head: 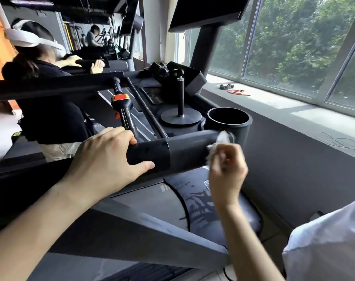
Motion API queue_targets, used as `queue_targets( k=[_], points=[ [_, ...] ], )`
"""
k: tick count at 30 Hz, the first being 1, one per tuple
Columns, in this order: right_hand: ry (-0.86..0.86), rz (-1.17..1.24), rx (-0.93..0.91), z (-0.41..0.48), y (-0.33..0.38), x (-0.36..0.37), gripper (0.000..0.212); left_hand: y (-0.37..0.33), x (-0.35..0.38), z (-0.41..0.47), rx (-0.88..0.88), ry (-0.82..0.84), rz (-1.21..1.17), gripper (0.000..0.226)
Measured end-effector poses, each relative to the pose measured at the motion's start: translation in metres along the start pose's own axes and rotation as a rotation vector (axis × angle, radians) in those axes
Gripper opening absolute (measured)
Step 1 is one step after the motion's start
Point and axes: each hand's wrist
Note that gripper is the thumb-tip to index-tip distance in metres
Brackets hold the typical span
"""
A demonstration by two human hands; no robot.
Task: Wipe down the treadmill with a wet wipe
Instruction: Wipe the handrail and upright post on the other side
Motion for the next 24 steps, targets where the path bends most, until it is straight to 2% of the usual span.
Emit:
queue_targets(
  k=[2,4,6,10,11,13,16,18,22,24],
  points=[
    [-0.181,-0.052,0.182,0.025,-0.016,-0.007,0.018,0.0,0.001,0.0,-0.007,0.002,-0.005,0.054],
    [-0.261,-0.083,0.274,0.022,-0.02,-0.002,0.015,-0.001,0.001,0.0,-0.017,0.003,-0.01,0.054],
    [-0.227,-0.017,0.237,-0.004,-0.009,0.013,0.014,0.0,0.001,0.001,-0.025,-0.001,-0.015,0.055],
    [0.098,0.042,0.023,-0.055,0.006,0.019,0.012,0.0,0.002,0.001,-0.032,0.003,-0.01,0.055],
    [0.126,0.031,0.001,-0.049,0.001,0.014,0.01,0.0,0.002,0.0,-0.034,0.005,-0.011,0.055],
    [0.031,0.018,0.083,-0.025,-0.018,0.004,0.009,0.001,0.001,0.0,-0.046,0.012,-0.024,0.055],
    [-0.215,0.092,0.357,0.01,-0.039,-0.004,0.008,0.002,0.001,0.001,-0.061,0.021,-0.046,0.057],
    [-0.277,0.14,0.441,0.002,-0.032,0.005,0.008,0.002,0.002,0.002,-0.069,0.027,-0.05,0.057],
    [-0.107,0.24,0.46,-0.057,-0.001,0.024,0.018,0.001,0.002,0.002,-0.083,0.028,-0.054,0.057],
    [-0.035,0.267,0.463,-0.058,-0.004,0.018,0.022,0.001,0.002,0.001,-0.085,0.027,-0.052,0.058]
  ],
)
Point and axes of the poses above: each hand's wrist, its own z-axis towards the middle knuckle, its own x-axis out of the palm, y = z × x, and after that the axes turned 4 degrees about -y, right-handed
